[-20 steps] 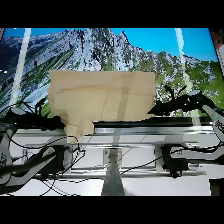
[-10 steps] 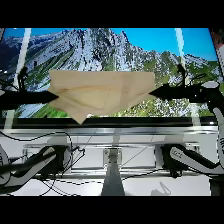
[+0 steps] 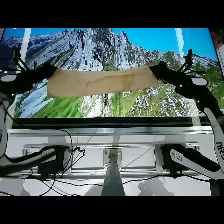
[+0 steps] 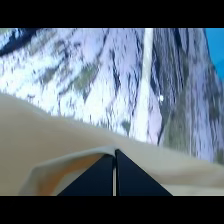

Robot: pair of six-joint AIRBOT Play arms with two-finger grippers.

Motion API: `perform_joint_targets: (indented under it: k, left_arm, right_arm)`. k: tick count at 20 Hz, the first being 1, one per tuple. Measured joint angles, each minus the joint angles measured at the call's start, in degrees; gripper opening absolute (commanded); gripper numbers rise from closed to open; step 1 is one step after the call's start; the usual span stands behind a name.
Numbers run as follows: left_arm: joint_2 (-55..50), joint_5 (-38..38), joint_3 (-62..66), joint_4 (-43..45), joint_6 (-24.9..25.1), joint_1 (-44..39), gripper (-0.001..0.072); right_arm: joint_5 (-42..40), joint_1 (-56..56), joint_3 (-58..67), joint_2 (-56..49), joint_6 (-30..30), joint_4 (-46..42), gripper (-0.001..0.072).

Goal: Fold the clothes and pants, and hang the long-sleeved shirts on hangers.

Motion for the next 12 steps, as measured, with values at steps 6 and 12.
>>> perform_joint_targets:
  k: [6,12]
  left_arm:
    - [-11.3,4.6,9.2,-3.3,0.0,-5.0,0.0394]
    - [-13.2,4.0,11.4,-0.7,0.0,-2.8,0.0707]
  right_arm:
    - [-9.5,2.9,9.2,-12.6,0.2,1.8,0.0191]
    - [-10.1,3.0,13.2,-18.7,0.2,-5.6,0.0553]
